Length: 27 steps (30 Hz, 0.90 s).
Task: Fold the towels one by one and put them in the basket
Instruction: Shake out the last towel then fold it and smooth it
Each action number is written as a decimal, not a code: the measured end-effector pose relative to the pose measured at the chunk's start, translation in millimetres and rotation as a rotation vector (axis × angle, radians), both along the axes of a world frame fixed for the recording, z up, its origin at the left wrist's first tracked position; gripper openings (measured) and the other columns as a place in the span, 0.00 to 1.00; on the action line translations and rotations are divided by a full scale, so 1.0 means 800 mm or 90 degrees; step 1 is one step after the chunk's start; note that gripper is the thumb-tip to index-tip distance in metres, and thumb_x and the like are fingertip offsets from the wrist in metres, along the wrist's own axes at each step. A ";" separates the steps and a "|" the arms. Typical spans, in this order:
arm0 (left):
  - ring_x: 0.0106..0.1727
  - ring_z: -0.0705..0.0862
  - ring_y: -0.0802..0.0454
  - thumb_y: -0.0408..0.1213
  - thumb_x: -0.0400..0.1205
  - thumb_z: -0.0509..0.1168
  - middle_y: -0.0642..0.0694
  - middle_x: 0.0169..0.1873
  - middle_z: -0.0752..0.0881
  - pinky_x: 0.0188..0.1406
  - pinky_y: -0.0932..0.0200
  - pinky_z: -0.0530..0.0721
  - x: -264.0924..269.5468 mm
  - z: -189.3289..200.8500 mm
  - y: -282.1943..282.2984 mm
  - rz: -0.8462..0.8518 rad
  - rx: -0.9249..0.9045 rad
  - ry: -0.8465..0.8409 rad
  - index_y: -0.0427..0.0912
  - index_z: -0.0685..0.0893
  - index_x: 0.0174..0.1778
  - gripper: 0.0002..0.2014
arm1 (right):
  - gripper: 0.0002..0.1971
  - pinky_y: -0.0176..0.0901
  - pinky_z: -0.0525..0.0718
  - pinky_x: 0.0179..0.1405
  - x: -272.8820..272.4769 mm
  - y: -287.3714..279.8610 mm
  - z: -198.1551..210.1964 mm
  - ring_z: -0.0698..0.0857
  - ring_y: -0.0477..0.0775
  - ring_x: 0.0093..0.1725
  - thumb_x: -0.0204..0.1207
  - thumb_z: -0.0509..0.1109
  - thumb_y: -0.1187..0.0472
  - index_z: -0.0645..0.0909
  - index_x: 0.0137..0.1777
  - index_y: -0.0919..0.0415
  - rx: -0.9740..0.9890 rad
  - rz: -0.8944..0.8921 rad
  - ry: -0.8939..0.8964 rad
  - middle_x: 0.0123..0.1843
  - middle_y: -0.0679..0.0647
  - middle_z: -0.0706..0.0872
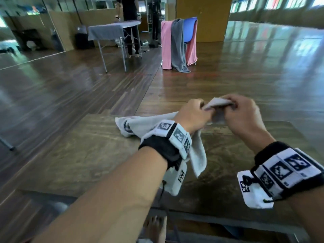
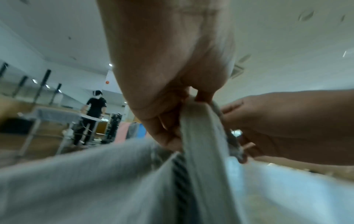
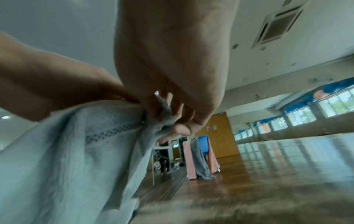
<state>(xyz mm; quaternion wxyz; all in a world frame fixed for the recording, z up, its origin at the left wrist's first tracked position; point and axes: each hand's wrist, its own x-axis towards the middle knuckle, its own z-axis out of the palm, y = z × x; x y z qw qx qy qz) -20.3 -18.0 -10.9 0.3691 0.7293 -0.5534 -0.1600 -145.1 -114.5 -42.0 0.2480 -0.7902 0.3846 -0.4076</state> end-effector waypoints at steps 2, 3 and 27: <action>0.40 0.84 0.42 0.43 0.79 0.71 0.39 0.37 0.87 0.40 0.51 0.79 -0.020 -0.015 -0.009 -0.027 0.004 0.005 0.35 0.82 0.41 0.12 | 0.18 0.28 0.76 0.41 -0.029 -0.017 0.001 0.85 0.43 0.47 0.73 0.61 0.68 0.88 0.52 0.48 -0.008 -0.066 -0.095 0.42 0.40 0.88; 0.36 0.82 0.42 0.42 0.79 0.71 0.39 0.34 0.85 0.37 0.52 0.77 -0.026 -0.024 -0.012 -0.047 0.015 0.004 0.33 0.82 0.39 0.13 | 0.18 0.26 0.77 0.39 -0.042 -0.023 -0.003 0.86 0.43 0.47 0.74 0.60 0.68 0.87 0.52 0.47 -0.003 -0.089 -0.128 0.42 0.39 0.88; 0.46 0.83 0.42 0.49 0.87 0.52 0.39 0.38 0.84 0.50 0.44 0.77 -0.097 -0.065 -0.071 -0.071 0.029 0.330 0.37 0.80 0.37 0.22 | 0.08 0.24 0.74 0.29 -0.127 -0.027 -0.064 0.82 0.33 0.36 0.79 0.65 0.65 0.84 0.44 0.52 0.088 -0.049 0.032 0.34 0.41 0.86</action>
